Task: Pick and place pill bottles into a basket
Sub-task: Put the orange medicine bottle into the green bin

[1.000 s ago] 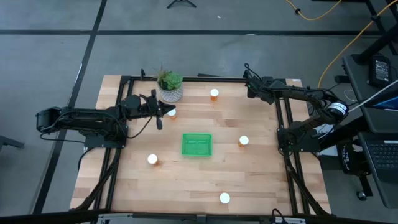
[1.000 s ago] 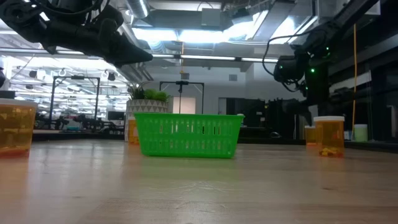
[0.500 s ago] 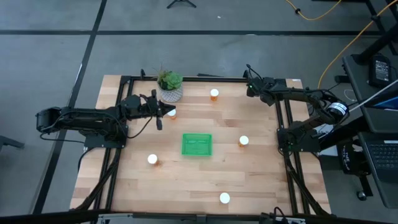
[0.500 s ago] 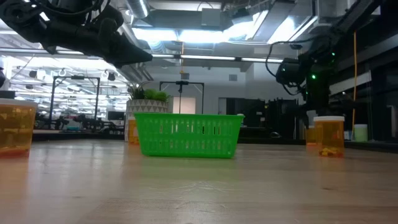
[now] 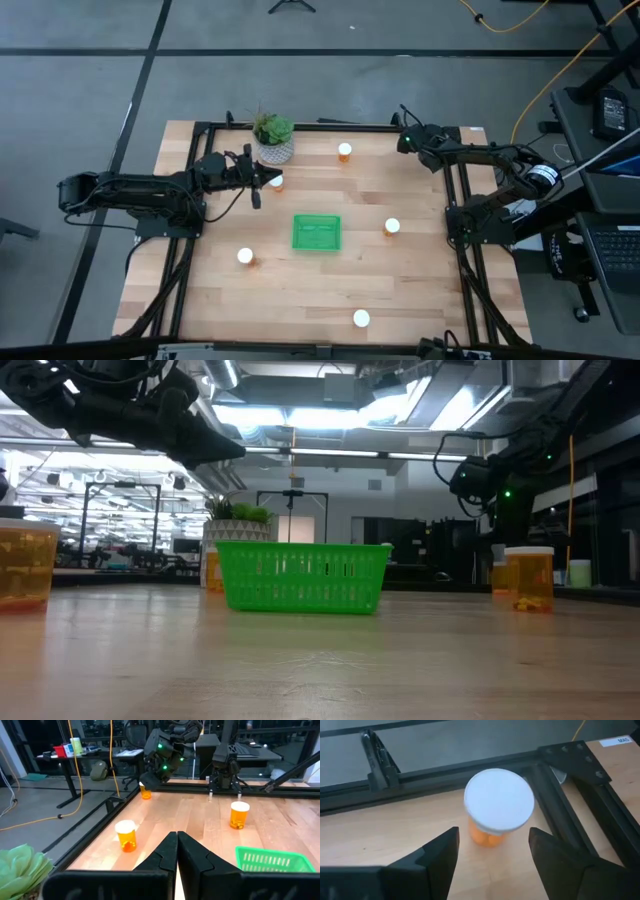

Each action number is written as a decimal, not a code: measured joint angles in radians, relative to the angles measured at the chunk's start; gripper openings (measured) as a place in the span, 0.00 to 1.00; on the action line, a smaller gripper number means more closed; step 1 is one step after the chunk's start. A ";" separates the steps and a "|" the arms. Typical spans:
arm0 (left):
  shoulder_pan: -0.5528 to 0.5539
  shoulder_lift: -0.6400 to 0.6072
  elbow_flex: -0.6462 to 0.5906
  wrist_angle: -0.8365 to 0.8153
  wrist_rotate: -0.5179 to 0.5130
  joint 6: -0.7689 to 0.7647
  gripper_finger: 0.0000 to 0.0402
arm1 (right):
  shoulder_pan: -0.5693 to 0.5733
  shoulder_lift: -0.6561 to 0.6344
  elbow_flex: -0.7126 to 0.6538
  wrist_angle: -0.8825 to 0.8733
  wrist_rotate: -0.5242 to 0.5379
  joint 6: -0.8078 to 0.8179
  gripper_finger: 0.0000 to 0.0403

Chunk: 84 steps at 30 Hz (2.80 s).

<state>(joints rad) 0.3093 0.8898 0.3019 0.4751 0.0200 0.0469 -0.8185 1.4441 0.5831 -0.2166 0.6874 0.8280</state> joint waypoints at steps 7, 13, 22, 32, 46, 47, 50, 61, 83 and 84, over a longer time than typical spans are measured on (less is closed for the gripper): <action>0.000 0.000 0.000 0.000 0.000 0.000 0.02 | 0.000 0.000 0.000 0.017 0.000 0.006 0.60; 0.000 0.000 0.000 0.000 0.000 0.000 0.02 | 0.048 0.000 0.010 0.026 0.001 0.005 0.60; 0.000 0.000 0.000 0.000 0.000 -0.009 0.02 | 0.066 0.000 0.101 -0.090 0.046 0.034 0.60; 0.000 0.000 0.000 0.000 0.007 -0.009 0.02 | 0.055 0.000 0.115 -0.156 0.045 0.063 0.60; 0.000 0.000 0.000 0.008 0.007 -0.034 0.02 | 0.055 0.005 0.112 -0.174 0.060 0.114 0.60; 0.000 0.000 0.000 0.009 0.007 -0.034 0.02 | 0.055 0.009 0.112 -0.171 0.061 0.114 0.60; 0.000 0.000 0.000 0.009 0.007 -0.034 0.02 | 0.055 0.035 0.111 -0.169 0.060 0.116 0.60; 0.000 0.000 0.000 0.014 0.008 -0.034 0.02 | 0.049 0.114 0.110 -0.088 0.093 0.135 0.60; 0.000 0.000 0.000 0.015 0.008 -0.037 0.02 | 0.016 0.132 0.110 -0.059 0.107 0.132 0.60; 0.000 0.000 0.000 0.015 0.008 -0.037 0.01 | 0.016 0.132 0.110 -0.052 0.107 0.131 0.60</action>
<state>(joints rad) 0.3092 0.8898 0.3019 0.4904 0.0277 0.0098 -0.8024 1.5764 0.6933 -0.2684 0.7944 0.9592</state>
